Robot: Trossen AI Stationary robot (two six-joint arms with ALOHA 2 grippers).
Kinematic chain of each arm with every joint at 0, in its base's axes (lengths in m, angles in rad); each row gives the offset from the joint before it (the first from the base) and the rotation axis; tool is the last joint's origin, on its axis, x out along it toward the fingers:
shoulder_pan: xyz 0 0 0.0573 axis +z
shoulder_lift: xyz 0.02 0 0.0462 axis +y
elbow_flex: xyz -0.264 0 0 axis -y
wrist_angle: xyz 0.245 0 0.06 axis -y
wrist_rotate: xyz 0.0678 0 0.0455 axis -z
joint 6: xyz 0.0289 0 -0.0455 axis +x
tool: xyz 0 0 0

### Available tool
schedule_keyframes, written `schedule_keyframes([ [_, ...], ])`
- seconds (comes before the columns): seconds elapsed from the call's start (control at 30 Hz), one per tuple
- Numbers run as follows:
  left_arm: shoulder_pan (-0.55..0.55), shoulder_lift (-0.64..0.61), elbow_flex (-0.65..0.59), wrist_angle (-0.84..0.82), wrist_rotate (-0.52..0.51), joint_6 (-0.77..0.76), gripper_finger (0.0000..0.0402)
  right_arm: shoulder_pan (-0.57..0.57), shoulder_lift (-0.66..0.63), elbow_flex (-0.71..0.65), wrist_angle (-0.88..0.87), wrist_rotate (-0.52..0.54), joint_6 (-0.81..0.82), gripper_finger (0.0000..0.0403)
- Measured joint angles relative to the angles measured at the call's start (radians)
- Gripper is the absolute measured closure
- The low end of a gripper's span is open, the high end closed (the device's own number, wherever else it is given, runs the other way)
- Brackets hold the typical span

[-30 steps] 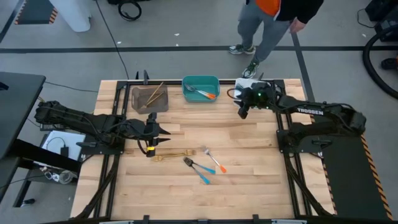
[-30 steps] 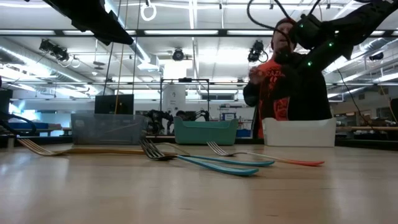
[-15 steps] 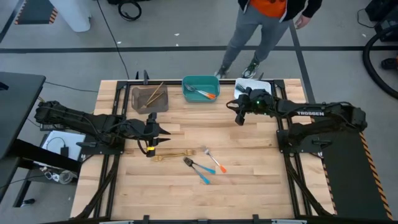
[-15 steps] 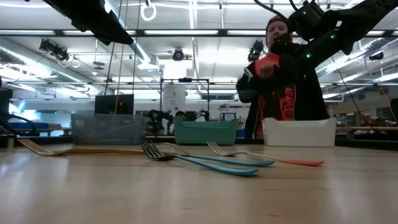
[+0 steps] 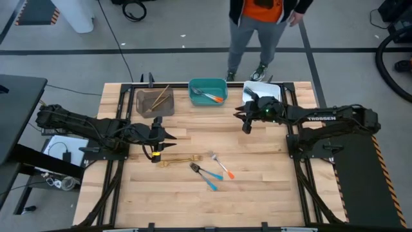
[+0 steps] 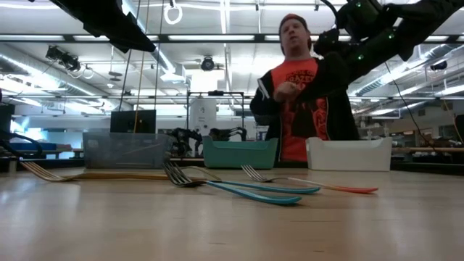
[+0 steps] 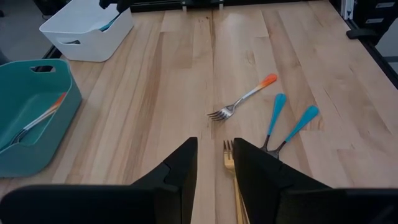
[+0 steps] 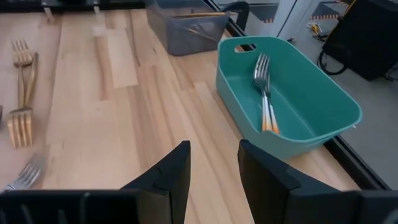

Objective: Sort silverware by color (type)
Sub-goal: Put the orange fork into the blue bin

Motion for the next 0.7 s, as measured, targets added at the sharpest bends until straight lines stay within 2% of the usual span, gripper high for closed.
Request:
schedule_keyframes([
  [0.7,0.0,0.0,0.0,0.0,0.0,-0.006,0.029,0.13,0.0,0.0,0.094,0.029,0.059,0.0263],
])
